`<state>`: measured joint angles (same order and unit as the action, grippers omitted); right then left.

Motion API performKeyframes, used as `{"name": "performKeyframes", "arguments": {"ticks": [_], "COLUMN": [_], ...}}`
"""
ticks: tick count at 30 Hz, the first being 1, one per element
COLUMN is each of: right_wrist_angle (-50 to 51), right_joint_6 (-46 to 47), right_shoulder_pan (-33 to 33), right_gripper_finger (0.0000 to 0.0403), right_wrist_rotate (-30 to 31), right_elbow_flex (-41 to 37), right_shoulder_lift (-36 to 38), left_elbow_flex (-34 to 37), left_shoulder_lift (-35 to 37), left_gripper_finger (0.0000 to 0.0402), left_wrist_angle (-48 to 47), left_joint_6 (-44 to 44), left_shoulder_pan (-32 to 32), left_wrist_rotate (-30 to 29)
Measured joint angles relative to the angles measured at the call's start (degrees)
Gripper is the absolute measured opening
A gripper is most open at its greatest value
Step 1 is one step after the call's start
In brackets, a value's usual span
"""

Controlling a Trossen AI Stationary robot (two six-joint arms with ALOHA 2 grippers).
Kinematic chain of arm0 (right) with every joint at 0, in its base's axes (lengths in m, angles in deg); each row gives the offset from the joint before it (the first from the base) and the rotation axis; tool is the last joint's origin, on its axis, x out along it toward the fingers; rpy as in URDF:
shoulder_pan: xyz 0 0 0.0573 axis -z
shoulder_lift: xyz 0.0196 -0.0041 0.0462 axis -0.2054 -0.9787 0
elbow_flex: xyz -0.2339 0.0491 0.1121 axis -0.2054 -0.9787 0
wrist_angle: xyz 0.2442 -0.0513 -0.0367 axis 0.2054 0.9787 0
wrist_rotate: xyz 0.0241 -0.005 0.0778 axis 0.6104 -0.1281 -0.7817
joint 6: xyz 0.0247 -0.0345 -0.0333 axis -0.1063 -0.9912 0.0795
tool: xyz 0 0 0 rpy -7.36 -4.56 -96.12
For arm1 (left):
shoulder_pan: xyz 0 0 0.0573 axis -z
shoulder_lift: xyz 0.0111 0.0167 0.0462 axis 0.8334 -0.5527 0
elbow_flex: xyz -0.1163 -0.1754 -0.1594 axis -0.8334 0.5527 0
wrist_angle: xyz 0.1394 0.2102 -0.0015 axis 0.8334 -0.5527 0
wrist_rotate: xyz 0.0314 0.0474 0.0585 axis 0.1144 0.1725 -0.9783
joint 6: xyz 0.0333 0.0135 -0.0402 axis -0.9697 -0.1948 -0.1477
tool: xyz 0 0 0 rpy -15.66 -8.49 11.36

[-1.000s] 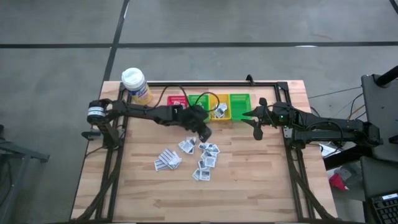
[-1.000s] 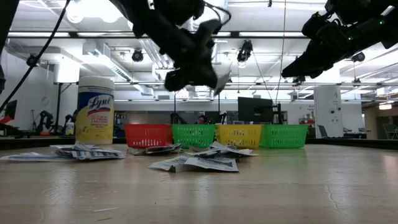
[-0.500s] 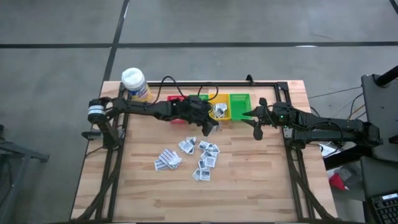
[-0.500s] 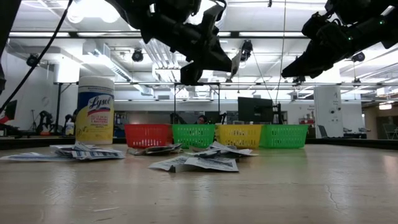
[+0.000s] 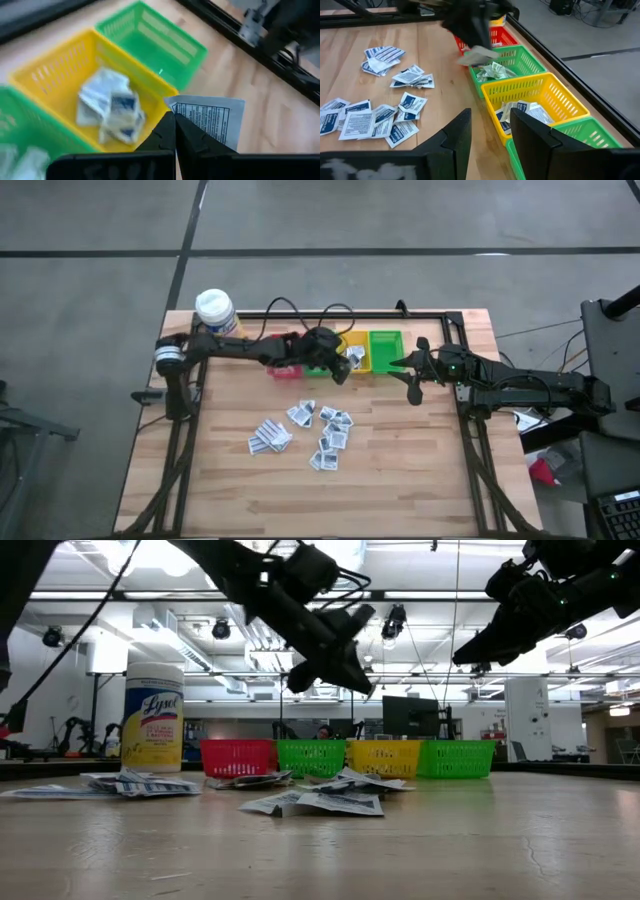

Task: Pick & Place First Aid Supplies
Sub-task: Put the alcohol pad into the yellow bin

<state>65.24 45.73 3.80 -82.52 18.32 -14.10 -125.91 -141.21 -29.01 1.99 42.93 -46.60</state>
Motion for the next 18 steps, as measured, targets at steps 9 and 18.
{"name": "performKeyframes", "arguments": {"ticks": [9, 18], "right_wrist_angle": [0.0, 0.0], "right_joint_6": [0.3, 0.7], "right_shoulder_pan": [0.0, 0.0], "right_gripper_finger": [0.0132, 0.0129], "right_wrist_rotate": [0.0, 0.0], "right_elbow_flex": [0.0, 0.0], "right_shoulder_lift": [0.0, 0.0], "left_elbow_flex": [-20.1, -35.7], "left_shoulder_lift": [-12.1, -24.3], "left_gripper_finger": [0.0000, 0.0000], "left_wrist_angle": [-19.2, -30.5], "left_joint_6": [-11.6, -18.6], "left_shoulder_pan": [-5.5, -7.9], "left_wrist_rotate": [-1.0, -0.8]}}
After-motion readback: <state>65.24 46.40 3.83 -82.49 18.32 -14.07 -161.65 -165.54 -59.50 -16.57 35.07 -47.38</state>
